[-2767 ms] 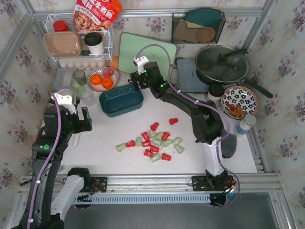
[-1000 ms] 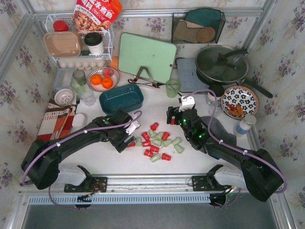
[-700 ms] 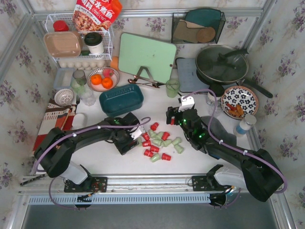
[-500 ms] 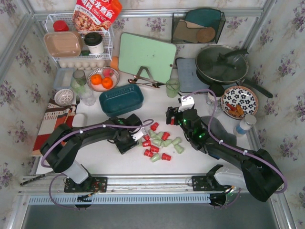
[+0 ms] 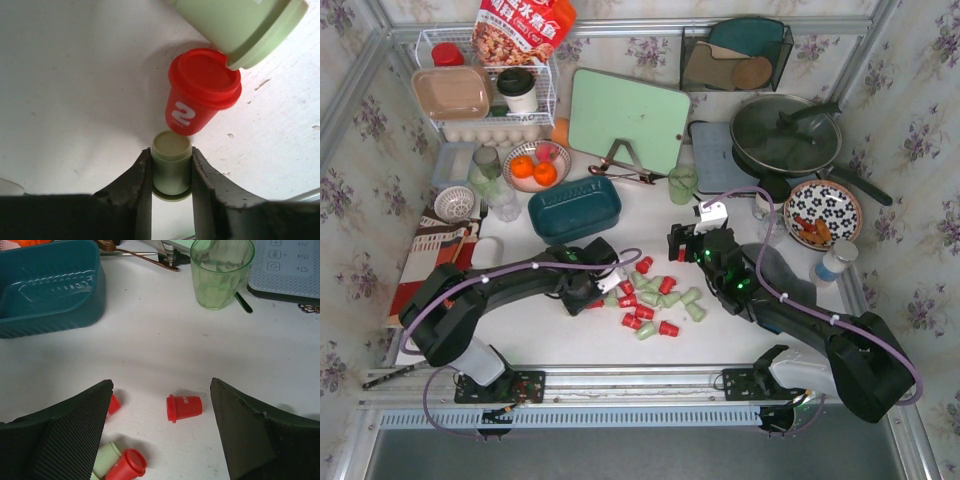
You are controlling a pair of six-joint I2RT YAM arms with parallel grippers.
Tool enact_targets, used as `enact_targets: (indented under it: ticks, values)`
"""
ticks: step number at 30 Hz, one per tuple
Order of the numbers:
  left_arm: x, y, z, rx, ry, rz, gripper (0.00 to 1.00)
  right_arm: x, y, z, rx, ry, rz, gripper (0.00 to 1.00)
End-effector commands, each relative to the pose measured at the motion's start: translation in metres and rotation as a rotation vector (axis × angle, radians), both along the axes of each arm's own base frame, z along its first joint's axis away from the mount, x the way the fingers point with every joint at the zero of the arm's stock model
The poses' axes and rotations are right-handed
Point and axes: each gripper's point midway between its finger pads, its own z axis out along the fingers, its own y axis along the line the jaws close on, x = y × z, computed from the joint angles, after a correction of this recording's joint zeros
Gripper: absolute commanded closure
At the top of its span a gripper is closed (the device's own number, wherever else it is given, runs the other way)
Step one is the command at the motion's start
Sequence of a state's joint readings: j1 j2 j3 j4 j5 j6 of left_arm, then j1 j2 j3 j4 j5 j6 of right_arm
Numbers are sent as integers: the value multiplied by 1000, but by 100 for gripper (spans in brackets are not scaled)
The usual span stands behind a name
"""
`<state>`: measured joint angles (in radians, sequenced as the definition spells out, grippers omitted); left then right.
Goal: Mix the coffee capsules in the storage basket
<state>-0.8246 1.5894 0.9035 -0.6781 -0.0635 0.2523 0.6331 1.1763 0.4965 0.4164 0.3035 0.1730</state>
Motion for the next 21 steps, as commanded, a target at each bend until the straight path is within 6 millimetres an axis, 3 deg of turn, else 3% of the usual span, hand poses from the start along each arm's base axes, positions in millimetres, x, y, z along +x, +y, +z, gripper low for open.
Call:
enact_targets:
  ticks: [1, 11, 16, 21]
  values:
    - [7, -3, 16, -42, -61, 5, 79, 3, 3, 6, 16, -16, 1, 14]
    - [32, -17, 76, -245, -293, 54, 80, 4, 3, 1, 7, -6, -4, 13]
    - [82, -25, 130, -420, -510, 170, 80, 5, 3, -3, -1, 2, -3, 14]
    - [150, -2, 164, -507, -651, 355, 77, 6, 5, -7, -9, 13, 2, 14]
